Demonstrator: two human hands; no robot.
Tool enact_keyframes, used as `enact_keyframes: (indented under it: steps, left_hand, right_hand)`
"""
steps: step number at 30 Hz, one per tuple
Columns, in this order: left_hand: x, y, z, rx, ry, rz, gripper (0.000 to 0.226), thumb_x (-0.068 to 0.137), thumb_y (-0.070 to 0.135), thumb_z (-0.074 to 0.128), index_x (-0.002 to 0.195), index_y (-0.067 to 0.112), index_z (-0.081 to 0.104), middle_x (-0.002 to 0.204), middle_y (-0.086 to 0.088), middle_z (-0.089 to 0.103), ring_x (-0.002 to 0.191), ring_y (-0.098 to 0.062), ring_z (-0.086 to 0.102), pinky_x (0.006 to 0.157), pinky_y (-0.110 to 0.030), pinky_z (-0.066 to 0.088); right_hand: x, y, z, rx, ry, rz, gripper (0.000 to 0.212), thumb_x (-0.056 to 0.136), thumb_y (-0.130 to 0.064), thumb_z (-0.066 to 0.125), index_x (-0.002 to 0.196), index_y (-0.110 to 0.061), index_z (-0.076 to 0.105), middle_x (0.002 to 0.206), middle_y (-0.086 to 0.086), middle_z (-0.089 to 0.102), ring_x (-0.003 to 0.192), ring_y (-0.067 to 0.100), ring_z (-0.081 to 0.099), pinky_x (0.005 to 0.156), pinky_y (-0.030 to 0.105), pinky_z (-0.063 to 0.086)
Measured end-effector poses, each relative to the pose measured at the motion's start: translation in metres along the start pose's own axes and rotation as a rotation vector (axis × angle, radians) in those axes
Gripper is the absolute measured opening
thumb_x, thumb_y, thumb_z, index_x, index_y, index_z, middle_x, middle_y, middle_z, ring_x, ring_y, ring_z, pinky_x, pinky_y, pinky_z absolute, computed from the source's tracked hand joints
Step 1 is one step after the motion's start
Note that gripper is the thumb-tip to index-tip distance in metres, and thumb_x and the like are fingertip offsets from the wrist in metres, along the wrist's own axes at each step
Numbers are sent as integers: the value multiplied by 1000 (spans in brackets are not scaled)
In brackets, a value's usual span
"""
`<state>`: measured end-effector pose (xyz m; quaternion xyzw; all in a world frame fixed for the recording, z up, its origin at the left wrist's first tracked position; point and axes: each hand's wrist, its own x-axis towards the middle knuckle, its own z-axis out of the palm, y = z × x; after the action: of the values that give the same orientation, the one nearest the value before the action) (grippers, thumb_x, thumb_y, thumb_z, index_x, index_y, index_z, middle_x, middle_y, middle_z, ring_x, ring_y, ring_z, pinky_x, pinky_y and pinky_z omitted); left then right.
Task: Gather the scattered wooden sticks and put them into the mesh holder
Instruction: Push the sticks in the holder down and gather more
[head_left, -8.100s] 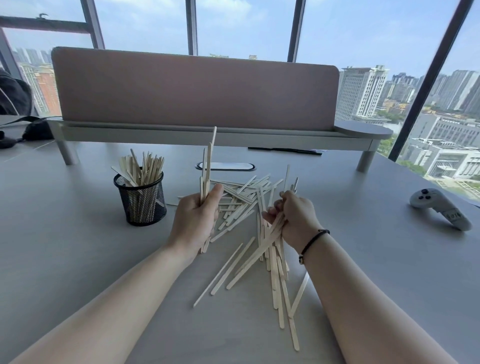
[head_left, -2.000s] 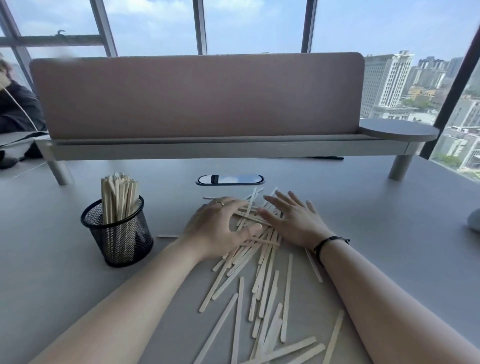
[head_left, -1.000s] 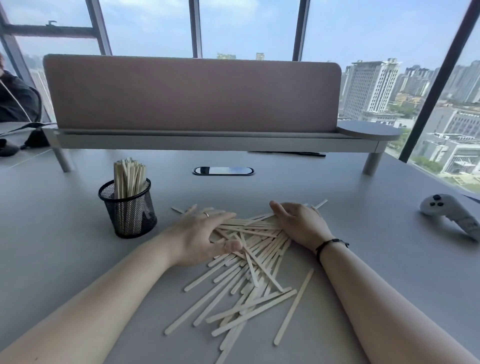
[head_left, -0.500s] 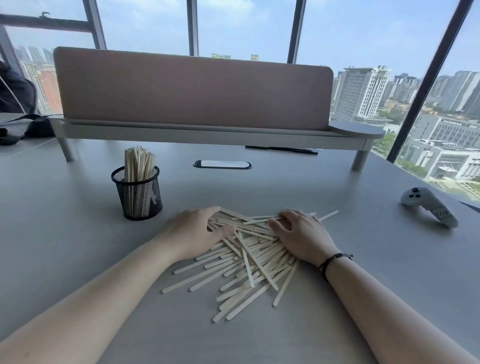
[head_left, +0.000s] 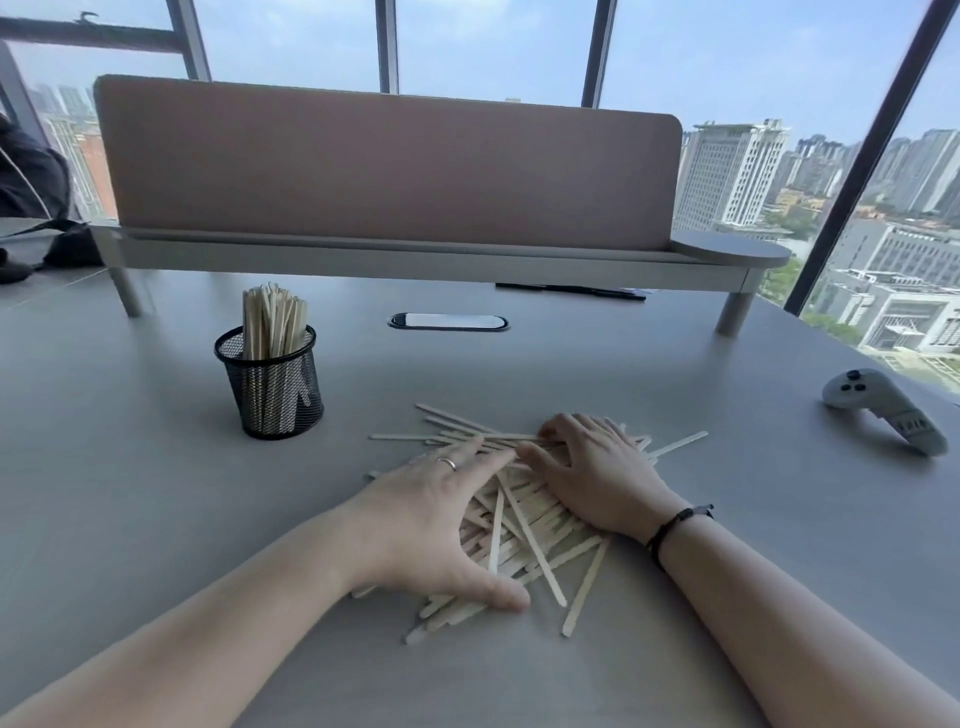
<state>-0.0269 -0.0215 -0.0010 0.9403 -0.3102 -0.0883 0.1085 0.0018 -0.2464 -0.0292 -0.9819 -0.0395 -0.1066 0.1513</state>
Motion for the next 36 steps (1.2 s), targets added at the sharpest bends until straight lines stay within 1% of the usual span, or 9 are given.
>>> enact_keyframes:
  steps: [4, 10, 13, 17, 22, 25, 27, 30, 36]
  left_hand:
    - [1, -21, -7, -85, 110, -3, 100, 66, 78, 71, 151, 51, 26, 153, 16, 42, 137, -7, 43, 109, -23, 36]
    - [15, -41, -4, -99, 151, 108, 97, 67, 81, 66, 151, 43, 35, 161, 19, 24, 148, 1, 19, 117, -21, 18]
    - [18, -49, -6, -272, 226, 96, 70, 73, 82, 59, 135, 48, 56, 150, 20, 46, 136, 7, 40, 115, -24, 32]
    - [16, -62, -10, -522, 386, 69, 30, 84, 46, 76, 113, 40, 73, 115, 26, 71, 115, 10, 60, 107, -26, 44]
    - [13, -68, -17, -527, 371, 21, 61, 65, 69, 77, 121, 46, 67, 133, 25, 62, 129, 4, 52, 116, -38, 38]
    - [14, -55, -21, -212, 52, 14, 115, 55, 80, 75, 153, 50, 25, 162, 27, 15, 152, 0, 10, 125, -36, 12]
    - [23, -45, -15, -63, -24, 40, 131, 54, 83, 72, 160, 41, 8, 165, 21, 3, 152, -1, -7, 126, -37, -2]
    - [34, -39, -9, -34, 29, 10, 121, 64, 85, 61, 160, 32, 11, 164, 19, 4, 148, 2, 0, 122, -29, -2]
    - [37, -39, 0, -27, 140, 21, 96, 77, 85, 51, 154, 30, 36, 142, 12, 37, 137, -9, 32, 110, -30, 32]
  right_hand:
    - [2, 1, -1, 9, -38, -33, 62, 86, -77, 30, 120, -33, 57, 129, -7, 56, 125, 17, 48, 100, 30, 29]
    - [1, -1, -1, -1, -28, -25, 62, 81, -81, 33, 117, -36, 55, 124, -9, 52, 125, 16, 43, 102, 32, 30]
    - [0, 0, -2, 12, -19, -17, 58, 78, -81, 36, 112, -38, 55, 119, -10, 50, 121, 17, 42, 102, 35, 34]
    - [1, 1, -2, 31, -28, -12, 56, 78, -80, 38, 112, -38, 55, 120, -9, 48, 122, 18, 41, 104, 38, 34]
    - [1, 2, -2, 32, -19, -10, 55, 79, -79, 40, 112, -38, 55, 120, -8, 48, 123, 19, 41, 104, 39, 34]
    - [1, 2, -2, 31, -19, -18, 52, 81, -78, 43, 112, -38, 56, 118, -9, 48, 121, 18, 41, 103, 38, 35]
    - [2, 1, -3, 32, -23, -25, 51, 81, -76, 45, 112, -37, 56, 117, -10, 47, 120, 17, 41, 102, 38, 35]
    - [2, -1, -4, 23, -21, -38, 52, 81, -77, 45, 112, -37, 57, 118, -9, 49, 118, 17, 41, 102, 38, 36]
    - [1, -8, -3, -29, -11, -63, 53, 81, -80, 41, 109, -37, 56, 112, -11, 51, 115, 15, 44, 91, 32, 33]
